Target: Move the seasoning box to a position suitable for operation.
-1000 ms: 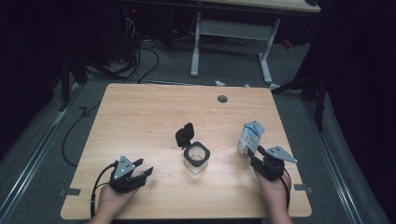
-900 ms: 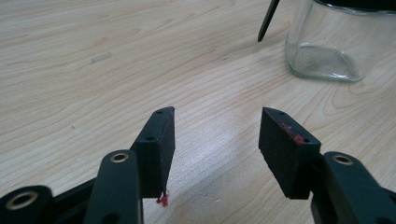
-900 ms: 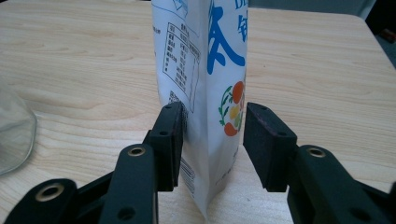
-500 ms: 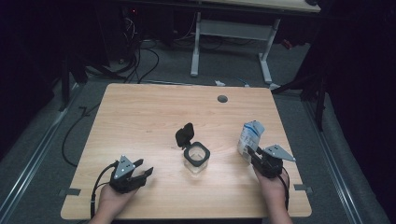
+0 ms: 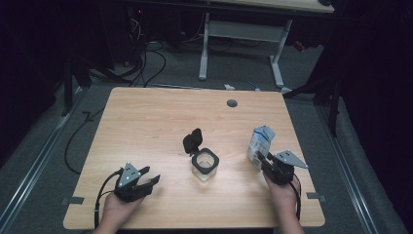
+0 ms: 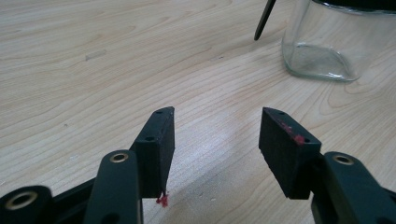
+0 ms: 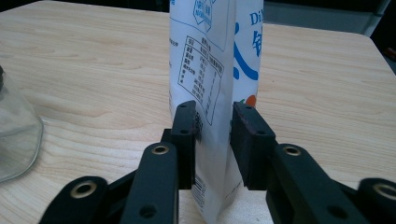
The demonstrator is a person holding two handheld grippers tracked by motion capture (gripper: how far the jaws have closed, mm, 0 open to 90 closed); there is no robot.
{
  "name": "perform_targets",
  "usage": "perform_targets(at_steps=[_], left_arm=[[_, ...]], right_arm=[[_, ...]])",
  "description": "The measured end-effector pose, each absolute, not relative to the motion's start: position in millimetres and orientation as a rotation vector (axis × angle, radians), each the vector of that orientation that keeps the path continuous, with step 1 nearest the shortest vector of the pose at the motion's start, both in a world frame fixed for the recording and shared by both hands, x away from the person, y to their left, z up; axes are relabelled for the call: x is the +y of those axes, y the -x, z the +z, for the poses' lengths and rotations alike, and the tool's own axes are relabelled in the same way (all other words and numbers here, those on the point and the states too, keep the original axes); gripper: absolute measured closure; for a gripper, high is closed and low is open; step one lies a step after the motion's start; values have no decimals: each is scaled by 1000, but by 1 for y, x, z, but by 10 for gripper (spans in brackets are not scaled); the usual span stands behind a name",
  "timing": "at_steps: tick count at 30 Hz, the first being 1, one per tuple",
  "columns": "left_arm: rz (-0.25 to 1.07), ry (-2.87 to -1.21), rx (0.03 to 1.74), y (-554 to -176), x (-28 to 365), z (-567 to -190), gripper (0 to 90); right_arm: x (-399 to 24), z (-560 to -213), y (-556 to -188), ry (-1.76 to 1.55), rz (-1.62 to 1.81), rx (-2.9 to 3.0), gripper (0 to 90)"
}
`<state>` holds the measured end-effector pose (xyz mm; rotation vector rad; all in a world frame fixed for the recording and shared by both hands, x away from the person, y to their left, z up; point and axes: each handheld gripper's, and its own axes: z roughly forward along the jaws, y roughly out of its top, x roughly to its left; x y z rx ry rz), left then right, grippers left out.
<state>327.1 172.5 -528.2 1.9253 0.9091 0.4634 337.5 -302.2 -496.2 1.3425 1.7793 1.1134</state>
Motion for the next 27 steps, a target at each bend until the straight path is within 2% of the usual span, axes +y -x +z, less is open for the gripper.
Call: perform_targets(at_steps=[2,6,27], left_arm=[[465,-1923,908,-327,172,-528,461],[467,-1924,908,-327,173,-528,461],[448,-1901,892,-326,175,-527,442]], right_arm=[[-303,-496,-337,-1340,1121,1782,803],[-304,-497,-337,-1342,1120,1780,842],[-303,-492,-335,-1342,1102,1809,861]])
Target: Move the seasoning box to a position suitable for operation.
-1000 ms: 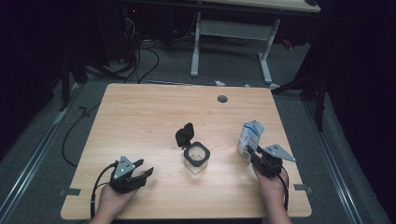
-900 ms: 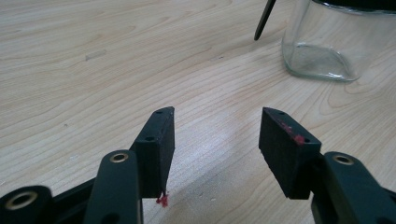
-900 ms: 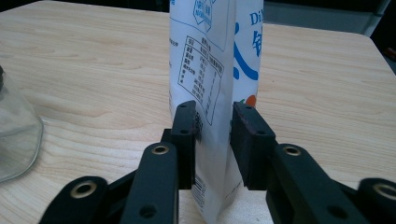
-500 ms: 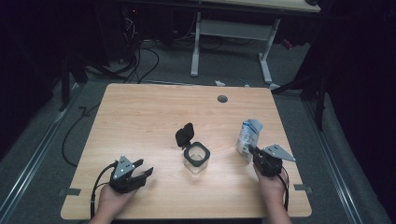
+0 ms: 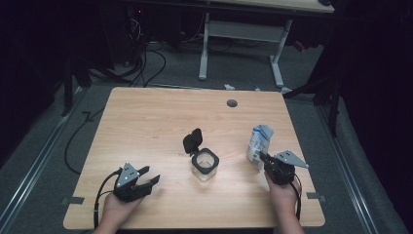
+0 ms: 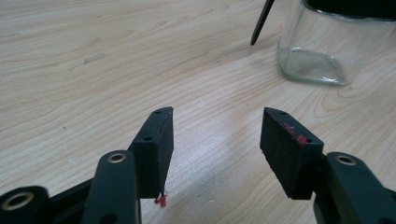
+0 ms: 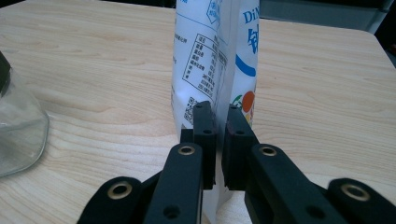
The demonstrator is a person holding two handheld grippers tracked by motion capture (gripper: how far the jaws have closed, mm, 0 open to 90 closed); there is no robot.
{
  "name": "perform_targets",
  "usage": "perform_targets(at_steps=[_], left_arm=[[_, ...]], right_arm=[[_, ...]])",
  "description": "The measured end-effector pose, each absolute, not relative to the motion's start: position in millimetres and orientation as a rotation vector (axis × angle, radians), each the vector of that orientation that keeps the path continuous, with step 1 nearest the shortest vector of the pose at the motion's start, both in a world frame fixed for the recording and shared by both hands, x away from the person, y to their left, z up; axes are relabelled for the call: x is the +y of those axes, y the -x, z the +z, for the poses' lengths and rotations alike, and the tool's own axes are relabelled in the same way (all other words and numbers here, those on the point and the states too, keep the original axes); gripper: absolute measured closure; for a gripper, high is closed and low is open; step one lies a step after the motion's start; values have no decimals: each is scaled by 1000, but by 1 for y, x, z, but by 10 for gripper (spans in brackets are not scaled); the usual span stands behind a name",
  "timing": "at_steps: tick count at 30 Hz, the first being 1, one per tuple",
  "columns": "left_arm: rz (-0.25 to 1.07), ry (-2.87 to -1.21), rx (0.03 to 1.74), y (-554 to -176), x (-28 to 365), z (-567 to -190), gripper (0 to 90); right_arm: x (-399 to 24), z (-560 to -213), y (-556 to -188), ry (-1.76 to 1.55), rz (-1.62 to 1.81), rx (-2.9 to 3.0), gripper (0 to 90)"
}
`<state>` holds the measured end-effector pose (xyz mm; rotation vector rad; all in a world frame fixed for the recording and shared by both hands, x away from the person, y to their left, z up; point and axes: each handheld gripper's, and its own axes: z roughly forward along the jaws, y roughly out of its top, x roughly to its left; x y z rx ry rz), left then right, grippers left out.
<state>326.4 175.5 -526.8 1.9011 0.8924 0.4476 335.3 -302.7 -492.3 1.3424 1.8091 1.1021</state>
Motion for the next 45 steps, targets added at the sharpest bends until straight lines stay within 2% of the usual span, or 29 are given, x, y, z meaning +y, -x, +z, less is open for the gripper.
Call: perform_targets(at_steps=[45], left_arm=[[413,-1885,849,-325,175,-527,427]], right_arm=[[-290,-433,-323,-1294,873,2256,876]])
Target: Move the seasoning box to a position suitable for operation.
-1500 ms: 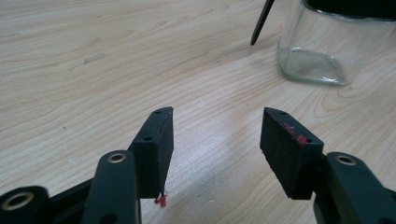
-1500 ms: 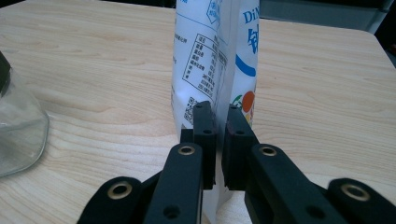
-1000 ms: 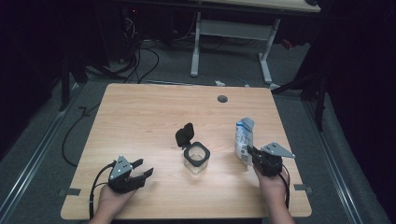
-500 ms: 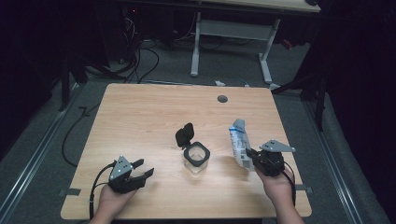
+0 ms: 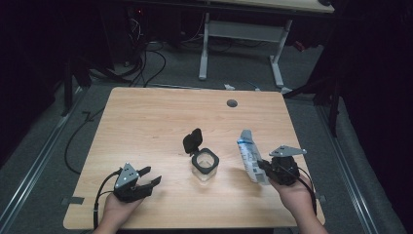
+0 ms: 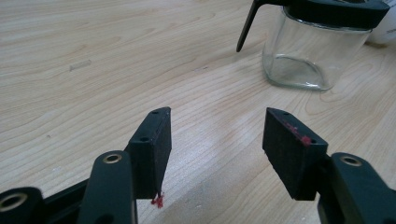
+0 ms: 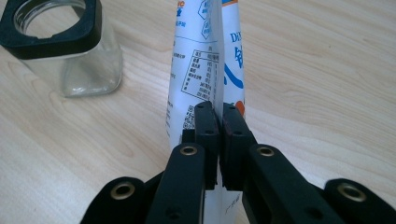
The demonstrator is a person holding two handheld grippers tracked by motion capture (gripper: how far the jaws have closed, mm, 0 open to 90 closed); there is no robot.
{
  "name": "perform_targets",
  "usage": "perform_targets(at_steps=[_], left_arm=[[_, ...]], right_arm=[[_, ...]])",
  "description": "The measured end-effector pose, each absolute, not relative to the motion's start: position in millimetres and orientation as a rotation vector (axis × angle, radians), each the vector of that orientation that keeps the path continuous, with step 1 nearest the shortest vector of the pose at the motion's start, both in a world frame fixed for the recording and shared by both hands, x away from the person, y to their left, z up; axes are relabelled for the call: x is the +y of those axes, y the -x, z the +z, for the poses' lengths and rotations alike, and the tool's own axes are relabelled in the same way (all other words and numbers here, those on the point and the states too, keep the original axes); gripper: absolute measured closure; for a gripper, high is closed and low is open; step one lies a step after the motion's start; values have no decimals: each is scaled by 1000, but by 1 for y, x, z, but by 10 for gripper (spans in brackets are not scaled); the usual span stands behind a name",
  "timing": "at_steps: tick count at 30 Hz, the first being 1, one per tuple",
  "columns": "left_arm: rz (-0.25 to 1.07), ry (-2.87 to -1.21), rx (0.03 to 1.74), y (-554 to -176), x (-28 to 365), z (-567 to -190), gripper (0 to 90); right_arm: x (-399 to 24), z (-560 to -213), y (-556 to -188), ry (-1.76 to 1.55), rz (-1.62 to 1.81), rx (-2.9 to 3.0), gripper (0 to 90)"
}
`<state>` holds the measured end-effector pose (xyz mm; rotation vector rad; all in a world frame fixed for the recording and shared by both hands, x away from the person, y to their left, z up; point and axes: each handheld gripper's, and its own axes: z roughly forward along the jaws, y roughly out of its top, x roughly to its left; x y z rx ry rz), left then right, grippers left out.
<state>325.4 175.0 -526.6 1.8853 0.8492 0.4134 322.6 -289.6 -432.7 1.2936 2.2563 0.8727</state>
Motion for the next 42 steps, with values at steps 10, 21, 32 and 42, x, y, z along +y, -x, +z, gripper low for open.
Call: perform_targets(at_steps=[10,21,32,42], left_arm=[[414,-1884,847,-325,175,-526,426],[410,-1884,844,-325,174,-526,426],[409,-1883,841,-325,174,-526,426],[407,-1883,840,-325,174,-526,426]], right_arm=[[-288,-424,-321,-1301,777,2338,877],[-287,-419,-321,-1320,701,2405,879],[-282,-413,-327,-1332,579,2471,886],[-278,-411,-336,-1344,516,2515,894]])
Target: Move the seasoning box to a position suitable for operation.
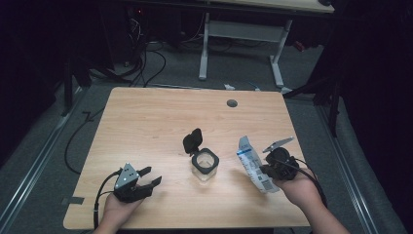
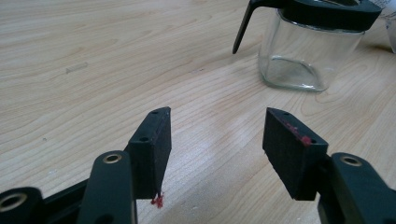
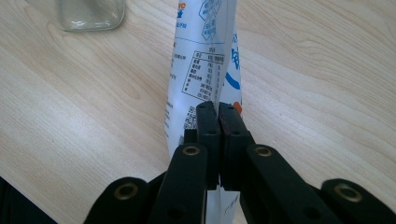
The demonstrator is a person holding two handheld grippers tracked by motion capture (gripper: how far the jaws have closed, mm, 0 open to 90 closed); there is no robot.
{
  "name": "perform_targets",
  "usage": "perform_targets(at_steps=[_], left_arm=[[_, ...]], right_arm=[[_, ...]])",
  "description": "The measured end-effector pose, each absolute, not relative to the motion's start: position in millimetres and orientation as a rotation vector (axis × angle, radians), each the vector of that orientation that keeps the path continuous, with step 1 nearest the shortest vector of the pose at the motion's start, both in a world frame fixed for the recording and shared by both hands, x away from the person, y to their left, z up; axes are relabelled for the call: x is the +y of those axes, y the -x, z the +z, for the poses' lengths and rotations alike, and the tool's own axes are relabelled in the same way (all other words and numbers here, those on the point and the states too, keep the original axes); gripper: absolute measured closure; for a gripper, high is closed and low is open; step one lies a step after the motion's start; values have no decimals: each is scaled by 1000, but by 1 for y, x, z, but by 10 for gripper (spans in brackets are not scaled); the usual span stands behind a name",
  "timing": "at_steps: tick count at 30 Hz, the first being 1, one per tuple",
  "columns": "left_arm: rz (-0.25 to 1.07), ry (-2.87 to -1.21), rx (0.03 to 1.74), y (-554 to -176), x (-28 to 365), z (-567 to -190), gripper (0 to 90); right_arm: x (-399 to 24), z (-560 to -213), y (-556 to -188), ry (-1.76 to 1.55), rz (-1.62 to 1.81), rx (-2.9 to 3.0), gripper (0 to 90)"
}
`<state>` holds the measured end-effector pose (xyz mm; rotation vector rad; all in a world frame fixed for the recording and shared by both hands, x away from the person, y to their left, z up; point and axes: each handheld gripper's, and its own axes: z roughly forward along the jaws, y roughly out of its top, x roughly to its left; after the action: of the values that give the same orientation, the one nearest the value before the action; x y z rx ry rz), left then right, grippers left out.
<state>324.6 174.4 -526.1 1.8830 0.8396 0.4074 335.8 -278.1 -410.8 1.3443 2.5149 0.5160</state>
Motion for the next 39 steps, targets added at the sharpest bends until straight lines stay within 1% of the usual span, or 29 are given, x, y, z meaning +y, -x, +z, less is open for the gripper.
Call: perform_targets(at_steps=[19,39], left_arm=[[397,-1894,823,-323,170,-528,426],[360,-1886,706,-306,146,-521,402]], right_arm=[[-279,-400,-336,-1345,470,2574,900],[-257,-374,-335,-1255,435,2658,900]])
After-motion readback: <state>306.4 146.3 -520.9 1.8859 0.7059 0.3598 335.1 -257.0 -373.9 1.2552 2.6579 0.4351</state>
